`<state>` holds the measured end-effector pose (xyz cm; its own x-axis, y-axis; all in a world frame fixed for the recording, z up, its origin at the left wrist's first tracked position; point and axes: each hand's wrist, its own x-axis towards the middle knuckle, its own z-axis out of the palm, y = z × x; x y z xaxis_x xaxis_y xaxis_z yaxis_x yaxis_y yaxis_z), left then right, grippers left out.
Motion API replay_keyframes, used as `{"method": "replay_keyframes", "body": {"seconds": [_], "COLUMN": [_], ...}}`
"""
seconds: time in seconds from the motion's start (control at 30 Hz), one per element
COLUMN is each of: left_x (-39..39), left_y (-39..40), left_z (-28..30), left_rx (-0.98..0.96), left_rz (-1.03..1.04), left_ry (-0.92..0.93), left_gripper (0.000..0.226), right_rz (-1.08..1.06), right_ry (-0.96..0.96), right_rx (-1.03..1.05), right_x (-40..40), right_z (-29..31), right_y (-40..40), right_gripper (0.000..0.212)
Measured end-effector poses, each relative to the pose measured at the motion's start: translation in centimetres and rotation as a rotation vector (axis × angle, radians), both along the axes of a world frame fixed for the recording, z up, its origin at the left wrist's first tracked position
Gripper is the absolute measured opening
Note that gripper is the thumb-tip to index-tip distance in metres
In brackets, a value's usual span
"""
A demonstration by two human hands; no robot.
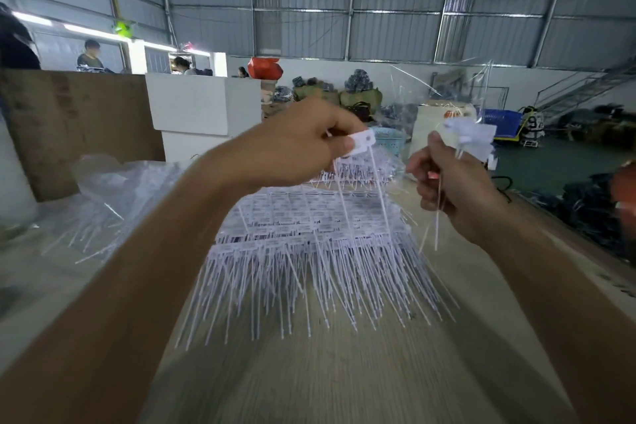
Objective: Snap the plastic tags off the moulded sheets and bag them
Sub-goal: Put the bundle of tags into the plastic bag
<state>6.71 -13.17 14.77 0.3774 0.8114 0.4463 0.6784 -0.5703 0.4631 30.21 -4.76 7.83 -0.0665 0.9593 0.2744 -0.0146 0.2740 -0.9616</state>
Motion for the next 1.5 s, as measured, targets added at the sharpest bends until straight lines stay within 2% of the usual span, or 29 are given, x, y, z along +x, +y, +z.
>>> {"method": "replay_keyframes", "body": {"seconds": [0.2, 0.23, 0.33, 0.4, 0.5, 0.57, 0.77, 0.93, 1.1, 1.17, 1.27, 1.33, 1.4, 1.5], "left_x": [-0.5, -0.7, -1.1, -1.2, -1.0, -0.6, 0.3, 0.6, 0.5, 0.5, -0.5, -1.1, -1.1, -0.7], "left_y": [1.4, 1.6, 1.8, 1.9, 2.3, 2.6, 3.7, 3.8, 3.1, 3.0, 3.1, 3.0, 2.9, 2.7], "left_z": [-0.7, -0.8, -1.0, -1.0, -1.2, -1.4, -2.3, -2.6, -1.8, -1.7, -1.7, -1.5, -1.5, -1.3], "left_rx": [0.096, 0.104, 0.103, 0.127, 0.184, 0.225, 0.265, 0.275, 0.324, 0.305, 0.041, -0.203, -0.275, -0.128], "left_rz": [0.004, -0.002, -0.035, -0.037, 0.036, 0.129, 0.338, 0.281, 0.143, 0.121, 0.034, -0.004, -0.049, -0.013], "left_ry": [-0.070, -0.105, -0.176, -0.126, -0.091, -0.098, -0.172, -0.241, -0.309, -0.327, -0.419, -0.476, -0.525, -0.518], "left_gripper": [0.011, 0.010, 0.010, 0.014, 0.016, 0.016, 0.038, 0.043, 0.044, 0.044, 0.044, 0.038, 0.032, 0.034], "right_rz": [0.236, 0.250, 0.296, 0.293, 0.268, 0.281, 0.251, 0.148, 0.080, 0.017, -0.162, -0.191, -0.176, -0.186], "right_ry": [-0.031, -0.034, -0.120, -0.204, -0.230, -0.183, -0.118, -0.114, -0.010, -0.045, -0.456, -0.654, -0.650, -0.588], "right_rx": [0.131, 0.134, 0.161, 0.226, 0.295, 0.285, 0.243, 0.243, 0.280, 0.422, 0.940, 1.180, 1.248, 1.170], "right_x": [-3.4, -3.8, -4.4, -4.6, -5.4, -6.0, -5.9, -6.5, -6.9, -6.9, -5.6, -4.6, -4.3, -4.6], "right_z": [0.5, 0.6, 1.1, 1.2, 1.1, 1.0, 1.1, 0.9, 1.3, 1.2, 1.3, 1.5, 1.7, 1.6], "right_y": [-1.8, -2.2, -3.1, -3.7, -4.4, -4.4, -4.3, -4.3, -4.4, -4.7, -4.4, -3.7, -3.3, -3.0], "right_gripper": [0.039, 0.040, 0.062, 0.058, 0.037, 0.038, 0.033, 0.031, 0.028, 0.022, 0.013, 0.021, 0.026, 0.021]}}
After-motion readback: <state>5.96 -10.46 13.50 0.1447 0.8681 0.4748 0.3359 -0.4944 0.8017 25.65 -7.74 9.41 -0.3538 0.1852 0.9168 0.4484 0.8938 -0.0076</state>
